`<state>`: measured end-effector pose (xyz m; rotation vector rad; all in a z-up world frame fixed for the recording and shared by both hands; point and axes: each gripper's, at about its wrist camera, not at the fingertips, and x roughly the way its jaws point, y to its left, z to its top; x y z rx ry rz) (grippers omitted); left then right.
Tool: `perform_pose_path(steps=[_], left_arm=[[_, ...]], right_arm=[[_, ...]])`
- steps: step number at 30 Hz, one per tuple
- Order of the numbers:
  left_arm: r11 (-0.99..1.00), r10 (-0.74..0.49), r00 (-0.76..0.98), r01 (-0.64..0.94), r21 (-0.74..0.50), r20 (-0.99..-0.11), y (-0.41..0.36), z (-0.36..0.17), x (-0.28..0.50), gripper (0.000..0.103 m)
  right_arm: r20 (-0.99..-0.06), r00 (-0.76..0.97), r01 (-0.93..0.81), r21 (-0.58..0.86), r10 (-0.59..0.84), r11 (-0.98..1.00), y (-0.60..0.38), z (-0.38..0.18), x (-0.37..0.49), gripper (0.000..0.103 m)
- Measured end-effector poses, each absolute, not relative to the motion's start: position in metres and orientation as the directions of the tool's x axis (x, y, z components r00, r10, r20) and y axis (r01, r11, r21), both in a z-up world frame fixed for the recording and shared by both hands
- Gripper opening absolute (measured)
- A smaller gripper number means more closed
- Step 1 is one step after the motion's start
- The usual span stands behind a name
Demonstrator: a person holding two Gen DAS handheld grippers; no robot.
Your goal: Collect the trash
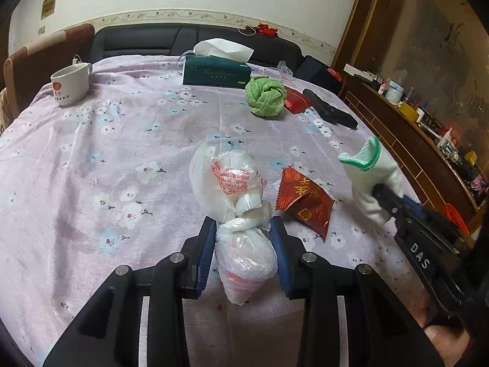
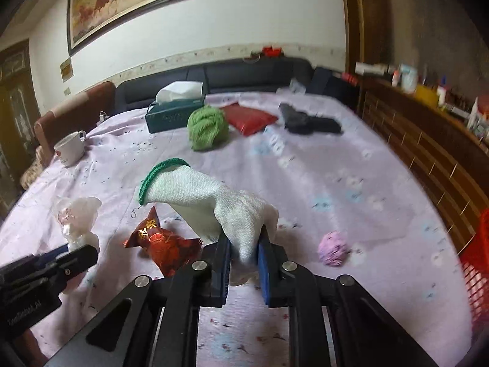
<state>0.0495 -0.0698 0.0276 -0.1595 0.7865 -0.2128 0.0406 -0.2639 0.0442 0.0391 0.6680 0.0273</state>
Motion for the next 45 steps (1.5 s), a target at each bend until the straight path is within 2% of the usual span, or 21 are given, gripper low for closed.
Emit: perform_pose_path(steps=[5, 9, 45], left_arm=[[0.970, -0.237, 0.690, 0.121, -0.213, -0.684, -0.069, 0.028, 0.051, 0.034], [0.969, -0.239, 0.683, 0.126, -0.211, -0.690, -0.071, 0.027, 0.050, 0.034], [0.971, -0.236, 0.685, 0.132, -0.201, -0.689, -0.072, 0.027, 0.049, 0.034]], right_arm=[[-0.555, 0.831, -0.015, -0.085, -0.035, 0.996, -0.246, 0.053, 0.027, 0.016], [-0.548, 0.835, -0.022, -0.127, -0.052, 0.992, -0.240, 0.053, 0.025, 0.016], [-0.551, 0.829, 0.019, -0.149, -0.099, 0.989, -0.247, 0.052, 0.025, 0.016]])
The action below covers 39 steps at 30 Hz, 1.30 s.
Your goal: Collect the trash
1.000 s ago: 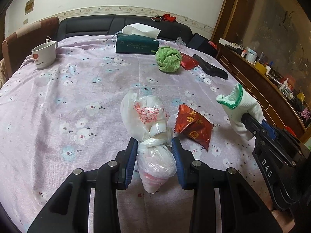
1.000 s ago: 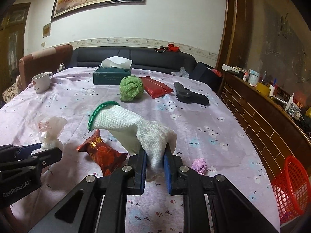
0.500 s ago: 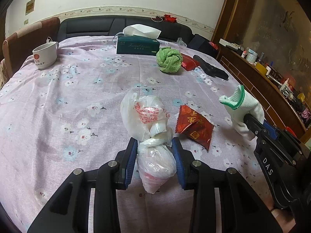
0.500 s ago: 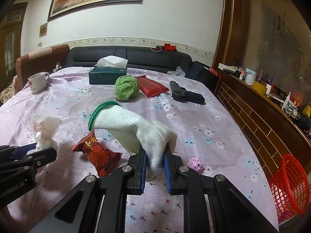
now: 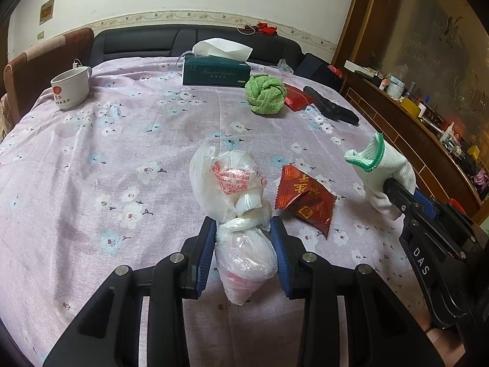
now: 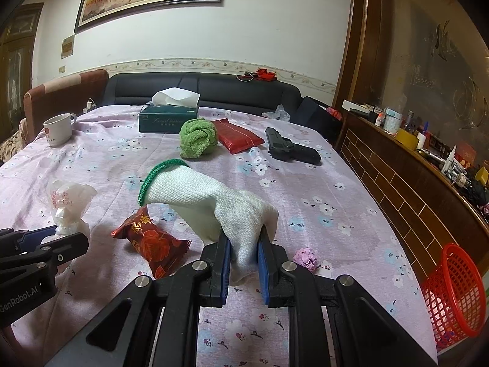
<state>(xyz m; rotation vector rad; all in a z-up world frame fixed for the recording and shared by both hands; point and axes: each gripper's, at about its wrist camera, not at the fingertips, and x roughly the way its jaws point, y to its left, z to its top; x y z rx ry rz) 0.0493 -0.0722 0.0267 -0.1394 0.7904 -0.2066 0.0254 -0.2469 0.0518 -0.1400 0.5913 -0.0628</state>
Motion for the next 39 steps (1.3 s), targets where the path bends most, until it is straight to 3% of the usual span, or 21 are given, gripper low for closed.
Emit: perform_pose_path(steps=[39], left_arm=[[0.971, -0.237, 0.685, 0.136, -0.198, -0.689, -0.0730, 0.0276, 0.0484, 0.034]], right_arm=[[-0.549, 0.830, 0.018, -0.150, -0.099, 0.988, -0.2476, 0.0534, 0.0244, 0.016]])
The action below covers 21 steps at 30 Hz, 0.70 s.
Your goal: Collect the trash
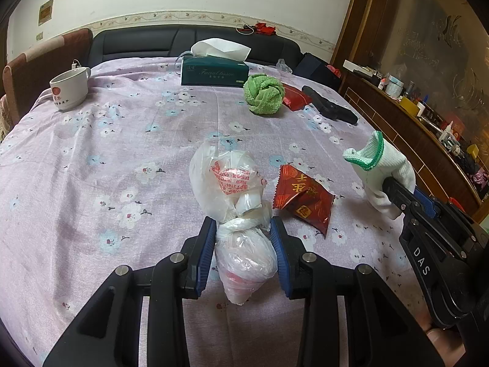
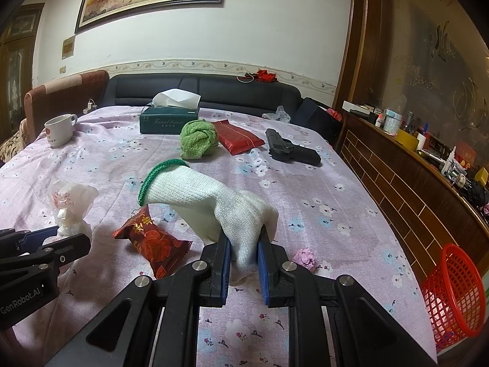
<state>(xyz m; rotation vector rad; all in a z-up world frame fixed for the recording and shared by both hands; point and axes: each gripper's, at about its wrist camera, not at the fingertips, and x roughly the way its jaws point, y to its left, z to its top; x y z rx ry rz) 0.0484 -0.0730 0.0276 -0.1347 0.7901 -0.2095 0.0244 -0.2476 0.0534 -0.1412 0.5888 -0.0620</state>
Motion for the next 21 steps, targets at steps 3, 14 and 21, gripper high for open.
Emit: perform_pose_path(steps=[3, 14, 21], left_arm=[[0.971, -0.236, 0.685, 0.136, -0.197, -0.689, -0.0730, 0.0275, 0.0486, 0.034], [0.971, -0.237, 0.683, 0.137, -0.198, -0.691, -0.0734, 0.0270, 0.0486, 0.034], [0.971, -0.235, 0.686, 0.134, -0.198, -0.689, -0.0731, 0.0266, 0.0493, 0.034]], right_arm=[[-0.549, 0.830, 0.018, -0.151, -0.099, 0.988, -0.2477, 0.0534, 0.0244, 0.016], [-0.549, 0.830, 0.018, -0.150, -0.098, 0.988, -0.2470, 0.0536, 0.0242, 0.016], [-0.547, 0.831, 0.020, -0.152, -0.101, 0.988, -0.2461, 0.0535, 0.0242, 0.016]])
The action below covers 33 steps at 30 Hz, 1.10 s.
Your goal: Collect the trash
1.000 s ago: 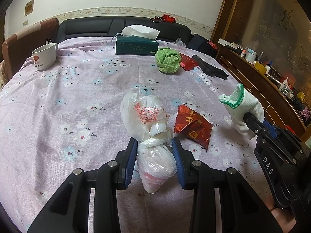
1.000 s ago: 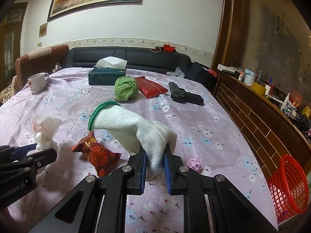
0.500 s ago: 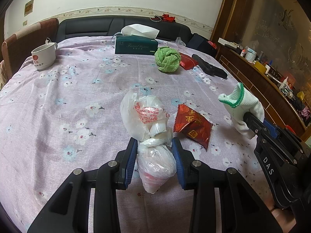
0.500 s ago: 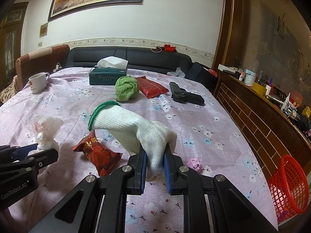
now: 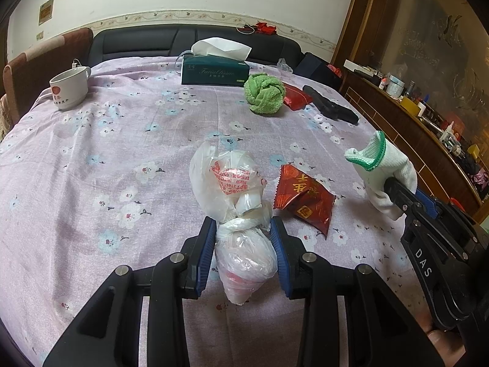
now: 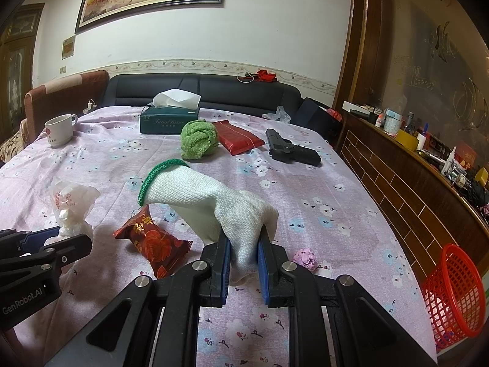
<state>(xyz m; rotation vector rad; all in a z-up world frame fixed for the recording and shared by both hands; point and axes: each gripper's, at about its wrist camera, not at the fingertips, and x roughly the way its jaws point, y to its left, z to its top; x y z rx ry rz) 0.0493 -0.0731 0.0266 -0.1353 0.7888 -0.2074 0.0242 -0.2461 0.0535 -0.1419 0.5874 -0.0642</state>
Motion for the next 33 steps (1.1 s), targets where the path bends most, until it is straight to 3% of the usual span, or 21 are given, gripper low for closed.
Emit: perform_pose_path(steps=[12, 33], left_arm=[[0.971, -0.239, 0.727, 0.169, -0.170, -0.644, -0.080, 0.039, 0.039, 0.034], [0.962, -0.268, 0.767, 0.249, -0.116, -0.583, -0.119, 0.072, -0.073, 0.035]], right_arm=[[-0.537, 0.830, 0.086, -0.139, -0.149, 0.986, -0.258, 0.063, 0.016, 0.016], [-0.543, 0.828, 0.118, -0.071, -0.138, 0.990, -0.298, 0.081, -0.107, 0.016]])
